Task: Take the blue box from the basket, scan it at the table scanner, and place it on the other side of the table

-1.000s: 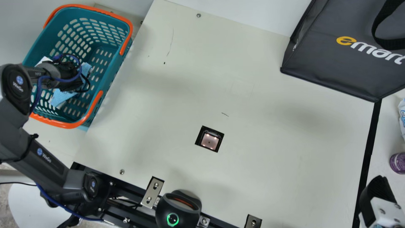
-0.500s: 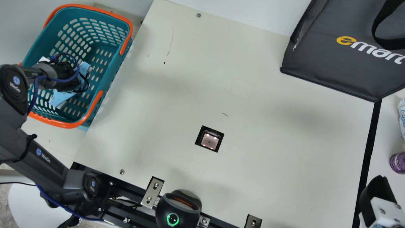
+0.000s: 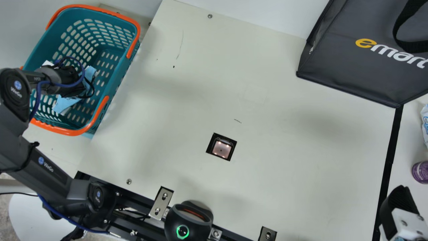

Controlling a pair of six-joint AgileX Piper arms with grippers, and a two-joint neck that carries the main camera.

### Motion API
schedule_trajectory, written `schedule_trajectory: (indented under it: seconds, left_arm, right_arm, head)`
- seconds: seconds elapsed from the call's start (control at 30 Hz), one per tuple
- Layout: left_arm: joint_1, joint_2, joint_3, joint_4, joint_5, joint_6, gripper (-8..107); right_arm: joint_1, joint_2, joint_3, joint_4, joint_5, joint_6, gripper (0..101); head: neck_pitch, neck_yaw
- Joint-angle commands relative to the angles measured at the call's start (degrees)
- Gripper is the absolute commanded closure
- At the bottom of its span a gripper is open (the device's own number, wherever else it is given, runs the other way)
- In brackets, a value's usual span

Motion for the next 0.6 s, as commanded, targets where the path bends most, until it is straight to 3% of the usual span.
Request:
schedule_trajectory:
  seconds: [0.0,0.47,0.5,0.57]
  left_arm:
    - [0.00,0.00,0.00,0.00,0.00,0.00,9]
    - [0.00,0.00,0.00,0.00,0.00,0.00,9]
    - [0.51,-0.61,-0.92,-3.98,0.15,4.76,9]
    - [0.48,-0.34,-1.21,-4.24,-0.06,5.23,9]
  right_arm:
    - [0.00,0.00,0.00,0.00,0.00,0.00,6]
    - [0.00,0.00,0.00,0.00,0.00,0.00,6]
    - [0.00,0.00,0.00,0.00,0.00,0.00,6]
    - [0.00,0.00,0.00,0.00,0.00,0.00,6]
  head:
    - [-1.75,0.23]
    - [-1.75,0.23]
    - [-1.75,0.23]
    - [-1.75,0.23]
